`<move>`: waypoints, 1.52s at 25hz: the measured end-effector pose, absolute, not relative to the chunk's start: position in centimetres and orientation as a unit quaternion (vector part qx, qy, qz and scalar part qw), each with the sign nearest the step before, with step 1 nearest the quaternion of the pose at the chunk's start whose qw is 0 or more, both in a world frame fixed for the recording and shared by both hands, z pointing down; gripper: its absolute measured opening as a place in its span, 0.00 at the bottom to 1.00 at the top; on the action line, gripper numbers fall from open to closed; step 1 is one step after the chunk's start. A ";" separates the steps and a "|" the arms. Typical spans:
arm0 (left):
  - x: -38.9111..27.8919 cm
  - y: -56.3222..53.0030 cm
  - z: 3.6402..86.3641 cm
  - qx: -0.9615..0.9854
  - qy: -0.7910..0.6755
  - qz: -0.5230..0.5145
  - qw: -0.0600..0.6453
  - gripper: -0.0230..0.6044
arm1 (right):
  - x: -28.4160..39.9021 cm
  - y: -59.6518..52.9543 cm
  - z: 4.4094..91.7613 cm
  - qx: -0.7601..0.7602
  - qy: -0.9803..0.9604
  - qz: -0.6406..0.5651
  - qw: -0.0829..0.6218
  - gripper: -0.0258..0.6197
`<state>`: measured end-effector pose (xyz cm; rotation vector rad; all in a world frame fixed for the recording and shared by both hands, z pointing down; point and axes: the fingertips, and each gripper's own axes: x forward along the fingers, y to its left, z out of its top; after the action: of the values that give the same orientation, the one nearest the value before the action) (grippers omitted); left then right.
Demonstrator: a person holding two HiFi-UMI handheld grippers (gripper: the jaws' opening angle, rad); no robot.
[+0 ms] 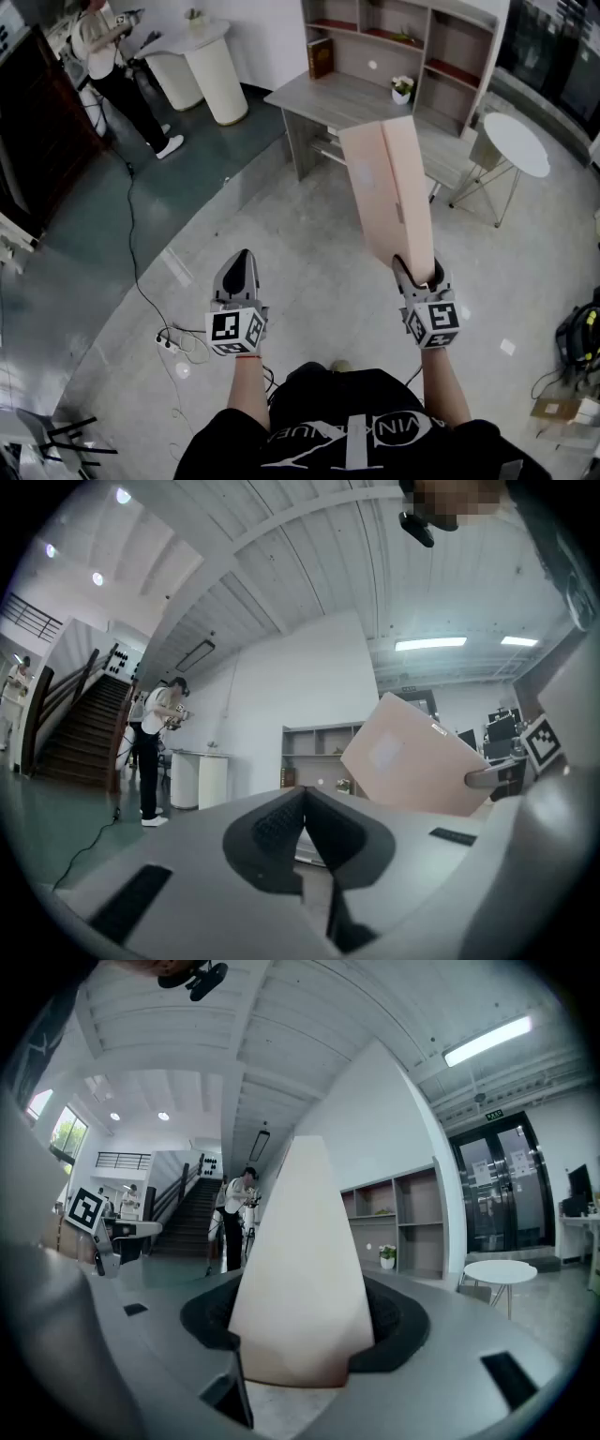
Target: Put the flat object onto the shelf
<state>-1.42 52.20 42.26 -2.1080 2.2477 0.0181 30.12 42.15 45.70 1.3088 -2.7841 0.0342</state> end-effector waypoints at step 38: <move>-11.6 31.1 44.2 -0.697 0.717 0.013 -0.020 0.04 | 20.4 24.2 46.6 0.426 -0.902 0.041 0.055 0.49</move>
<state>-11.56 31.07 44.23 -2.2175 2.2823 0.0409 20.41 24.17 46.56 1.2939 -2.7393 0.1256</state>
